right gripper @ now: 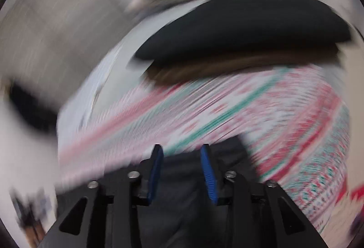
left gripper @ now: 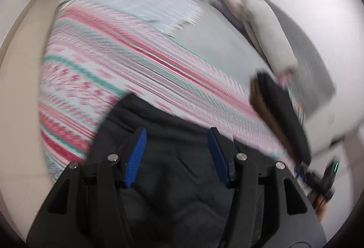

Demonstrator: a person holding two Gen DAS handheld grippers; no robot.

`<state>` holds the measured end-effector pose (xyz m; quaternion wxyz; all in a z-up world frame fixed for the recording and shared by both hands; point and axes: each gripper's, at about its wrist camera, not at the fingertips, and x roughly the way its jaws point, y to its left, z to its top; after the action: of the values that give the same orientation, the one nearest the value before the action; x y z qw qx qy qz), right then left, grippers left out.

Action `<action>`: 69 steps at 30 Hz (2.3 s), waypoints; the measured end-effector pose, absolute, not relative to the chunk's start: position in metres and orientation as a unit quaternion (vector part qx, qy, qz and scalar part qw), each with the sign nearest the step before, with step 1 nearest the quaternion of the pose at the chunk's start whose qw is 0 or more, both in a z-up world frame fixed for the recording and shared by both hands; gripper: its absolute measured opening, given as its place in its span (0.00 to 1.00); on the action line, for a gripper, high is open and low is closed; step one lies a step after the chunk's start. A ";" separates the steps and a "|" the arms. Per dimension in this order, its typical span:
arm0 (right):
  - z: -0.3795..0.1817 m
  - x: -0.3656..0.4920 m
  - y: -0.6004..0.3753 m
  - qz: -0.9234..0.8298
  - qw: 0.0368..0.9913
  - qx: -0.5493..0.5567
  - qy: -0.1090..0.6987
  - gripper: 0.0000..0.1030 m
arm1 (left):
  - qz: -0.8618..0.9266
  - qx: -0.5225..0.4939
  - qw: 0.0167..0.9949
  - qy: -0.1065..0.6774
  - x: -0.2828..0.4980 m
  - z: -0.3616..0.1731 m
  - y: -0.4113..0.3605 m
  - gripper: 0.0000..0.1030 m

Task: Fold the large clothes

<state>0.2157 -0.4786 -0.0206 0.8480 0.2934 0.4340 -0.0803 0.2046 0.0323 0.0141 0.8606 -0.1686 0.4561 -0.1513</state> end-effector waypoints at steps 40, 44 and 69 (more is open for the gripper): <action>-0.109 0.112 -0.502 0.026 0.761 0.344 0.549 0.41 | -0.173 -0.109 0.820 0.535 0.136 -0.071 0.070 0.65; -0.090 0.117 -0.491 0.016 0.789 0.295 0.539 0.16 | -0.168 -0.099 0.831 0.522 0.133 -0.066 0.060 0.39; -0.061 0.141 -0.510 -0.167 0.824 0.242 0.484 0.40 | -0.142 -0.012 0.892 0.430 0.168 -0.025 0.004 0.30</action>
<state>0.1415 -0.5100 -0.0612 0.8243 0.2421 0.4838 -0.1671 0.1679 0.0040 -0.0249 0.8915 -0.0120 0.4300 -0.1421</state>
